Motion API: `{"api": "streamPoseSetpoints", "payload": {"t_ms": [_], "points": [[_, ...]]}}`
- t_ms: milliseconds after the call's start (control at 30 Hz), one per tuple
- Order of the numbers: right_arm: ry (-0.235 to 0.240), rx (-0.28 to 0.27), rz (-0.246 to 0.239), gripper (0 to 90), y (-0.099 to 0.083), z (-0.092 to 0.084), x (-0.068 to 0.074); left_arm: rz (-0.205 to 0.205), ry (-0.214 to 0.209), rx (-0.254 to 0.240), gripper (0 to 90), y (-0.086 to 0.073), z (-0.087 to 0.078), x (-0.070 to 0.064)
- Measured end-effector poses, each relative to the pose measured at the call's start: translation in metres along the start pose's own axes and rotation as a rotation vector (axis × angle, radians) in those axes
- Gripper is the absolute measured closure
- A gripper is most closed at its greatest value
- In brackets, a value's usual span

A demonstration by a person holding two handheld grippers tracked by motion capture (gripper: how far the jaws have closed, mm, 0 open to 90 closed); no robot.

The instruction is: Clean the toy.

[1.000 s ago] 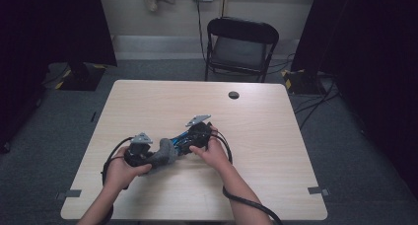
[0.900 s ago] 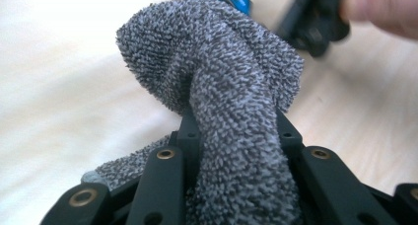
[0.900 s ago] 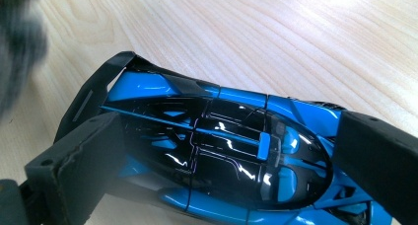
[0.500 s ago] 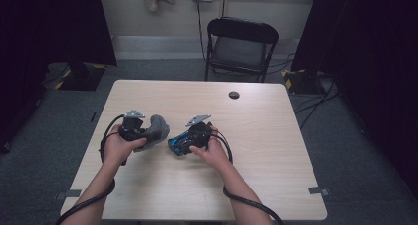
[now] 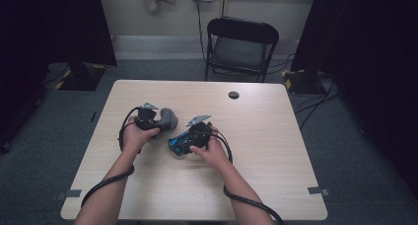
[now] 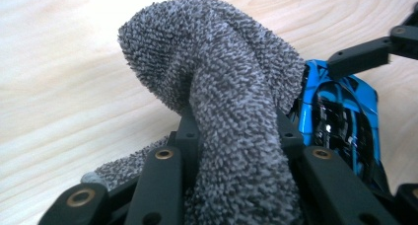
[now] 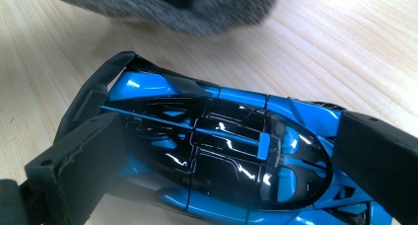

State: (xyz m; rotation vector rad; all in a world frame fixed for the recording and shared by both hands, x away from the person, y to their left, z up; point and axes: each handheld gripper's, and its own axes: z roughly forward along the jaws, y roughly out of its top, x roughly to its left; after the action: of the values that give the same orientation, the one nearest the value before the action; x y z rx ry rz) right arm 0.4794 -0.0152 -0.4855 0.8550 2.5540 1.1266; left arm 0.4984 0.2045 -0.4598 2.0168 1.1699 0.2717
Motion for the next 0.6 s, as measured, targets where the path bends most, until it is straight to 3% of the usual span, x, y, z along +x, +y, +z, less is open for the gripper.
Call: {"api": "streamPoseSetpoints", "payload": {"t_ms": [100, 267, 367, 533, 600], "points": [[0.003, 0.0, 0.001, 0.0, 0.0, 0.0, 0.0, 0.001, -0.014, -0.005, 65.5, 0.002, 0.011, 0.0], [0.007, 0.002, -0.002, 0.0, 0.0, 0.0, -0.001, 0.025, 0.009, 0.012, 62.5, 0.0, 0.025, 0.001], [0.01, 0.004, -0.007, 0.0, 0.001, 0.0, -0.002, 0.018, 0.016, -0.002, 52.9, -0.001, 0.027, 0.002], [0.016, 0.003, -0.008, 0.0, 0.001, 0.001, -0.003, 0.039, 0.042, -0.019, 35.8, 0.001, 0.018, 0.003], [0.015, 0.002, -0.009, 0.0, 0.001, 0.001, -0.003, 0.049, 0.049, -0.029, 33.5, 0.003, 0.012, 0.003]]}}
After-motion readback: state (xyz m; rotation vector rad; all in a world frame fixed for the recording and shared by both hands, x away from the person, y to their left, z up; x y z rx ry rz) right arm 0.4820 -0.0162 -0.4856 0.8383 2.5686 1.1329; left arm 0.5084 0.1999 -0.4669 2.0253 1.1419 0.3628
